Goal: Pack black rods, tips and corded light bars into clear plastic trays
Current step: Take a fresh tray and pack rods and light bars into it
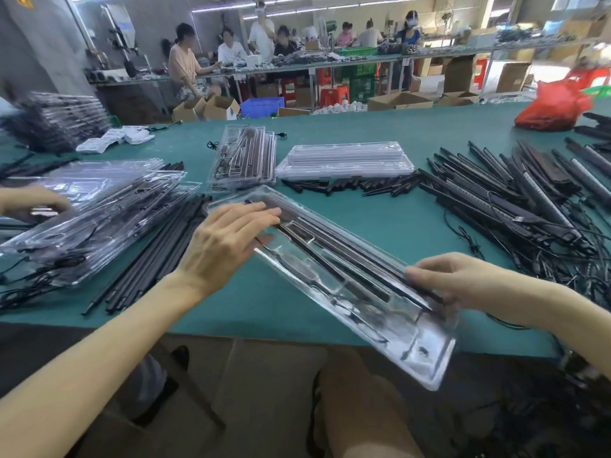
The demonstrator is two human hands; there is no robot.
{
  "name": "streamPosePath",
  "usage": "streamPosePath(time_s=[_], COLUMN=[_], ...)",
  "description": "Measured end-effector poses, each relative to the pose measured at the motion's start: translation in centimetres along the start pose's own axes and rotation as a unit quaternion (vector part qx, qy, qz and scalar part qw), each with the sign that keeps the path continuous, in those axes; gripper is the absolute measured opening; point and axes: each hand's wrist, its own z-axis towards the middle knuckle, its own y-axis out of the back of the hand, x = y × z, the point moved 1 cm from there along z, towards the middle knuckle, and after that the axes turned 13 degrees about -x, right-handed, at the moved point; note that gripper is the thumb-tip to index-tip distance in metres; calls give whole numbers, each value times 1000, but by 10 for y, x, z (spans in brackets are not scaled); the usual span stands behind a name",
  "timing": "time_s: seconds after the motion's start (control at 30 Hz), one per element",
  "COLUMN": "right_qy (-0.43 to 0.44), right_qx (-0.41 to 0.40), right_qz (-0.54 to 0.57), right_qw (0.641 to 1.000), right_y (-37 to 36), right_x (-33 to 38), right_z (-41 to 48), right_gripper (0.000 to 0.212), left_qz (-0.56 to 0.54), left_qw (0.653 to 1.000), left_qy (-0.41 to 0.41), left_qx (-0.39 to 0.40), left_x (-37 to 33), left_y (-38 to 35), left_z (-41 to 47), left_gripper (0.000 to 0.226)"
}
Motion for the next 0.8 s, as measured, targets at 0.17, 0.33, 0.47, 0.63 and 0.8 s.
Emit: streamPosePath(time_s=[0.17, 0.33, 0.47, 0.63, 0.8], right_qy=[-10, 34, 32, 34, 54], right_qx=[158, 122, 88, 37, 36], right_qz=[223, 298, 336, 362, 388], right_qw=[962, 946, 937, 931, 920], right_y=[-5, -23, -34, -34, -36], right_x=[9, 23, 31, 37, 54], right_z=[-11, -25, -31, -30, -25], right_gripper=[54, 16, 19, 20, 24], left_qz=[12, 0, -9, -84, -100], left_qw=[987, 962, 922, 858, 881], left_qy=[160, 273, 380, 494, 459], left_qx=[-7, -9, -73, -114, 62], left_x=[7, 7, 0, -11, -24], left_y=[-8, -24, -36, -48, -67], left_z=[0, -10, -15, -20, -28], left_gripper=[33, 64, 75, 62, 36])
